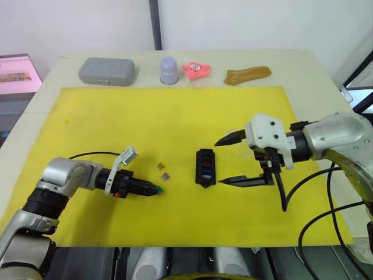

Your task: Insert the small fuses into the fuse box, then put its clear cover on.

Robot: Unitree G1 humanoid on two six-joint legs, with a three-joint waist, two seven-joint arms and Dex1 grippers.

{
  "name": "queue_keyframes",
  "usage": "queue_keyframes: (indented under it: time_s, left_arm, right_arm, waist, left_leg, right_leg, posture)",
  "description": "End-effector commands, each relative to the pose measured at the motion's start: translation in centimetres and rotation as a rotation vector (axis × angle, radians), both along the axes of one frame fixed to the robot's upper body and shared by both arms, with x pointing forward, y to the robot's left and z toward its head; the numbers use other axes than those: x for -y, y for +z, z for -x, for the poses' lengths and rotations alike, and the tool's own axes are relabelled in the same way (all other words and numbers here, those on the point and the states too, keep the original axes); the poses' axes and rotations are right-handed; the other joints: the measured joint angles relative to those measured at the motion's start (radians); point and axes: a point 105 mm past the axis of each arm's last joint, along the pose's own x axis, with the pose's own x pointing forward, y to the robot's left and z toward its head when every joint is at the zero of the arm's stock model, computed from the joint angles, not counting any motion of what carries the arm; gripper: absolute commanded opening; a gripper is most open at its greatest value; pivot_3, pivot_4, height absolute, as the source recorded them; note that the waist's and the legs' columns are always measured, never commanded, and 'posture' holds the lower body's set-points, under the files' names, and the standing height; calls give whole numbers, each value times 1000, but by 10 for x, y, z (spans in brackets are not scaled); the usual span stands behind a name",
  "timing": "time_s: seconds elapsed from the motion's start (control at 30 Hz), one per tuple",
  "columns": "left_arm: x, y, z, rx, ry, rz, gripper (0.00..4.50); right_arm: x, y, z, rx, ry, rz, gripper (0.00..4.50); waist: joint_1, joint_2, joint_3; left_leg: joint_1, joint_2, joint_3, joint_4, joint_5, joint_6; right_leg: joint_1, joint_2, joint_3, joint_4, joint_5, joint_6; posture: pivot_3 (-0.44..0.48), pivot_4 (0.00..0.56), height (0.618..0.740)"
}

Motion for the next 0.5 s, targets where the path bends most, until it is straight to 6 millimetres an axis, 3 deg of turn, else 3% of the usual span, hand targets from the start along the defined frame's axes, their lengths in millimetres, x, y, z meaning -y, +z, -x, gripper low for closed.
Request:
queue_keyframes:
  time_s: [0.03,0.1,0.5]
  left_arm:
    - [-3,-18,3,-38,13,-61,787]
    - [-2,-18,4,-35,10,-61,23]
    - [-1,-18,4,-3,2,-67,23]
  right_arm:
    - [-4,8,2,48,21,1,4500]
    - [-4,9,2,49,20,1,4500]
    - [-3,10,0,56,10,0,4500]
  waist:
    - [-1,0,0]
    - [1,0,0]
    - [1,1,-1]
  left_leg:
    - [0,0,0,0,0,0]
    - [0,0,0,0,0,0]
    - [0,0,0,0,-2,3]
  right_leg:
    - [0,0,0,0,0,0]
    - [0,0,0,0,0,0]
    - [1,0,0,0,0,0]
  posture:
    - [0,150,740]
    - [0,150,740]
    - [0,150,740]
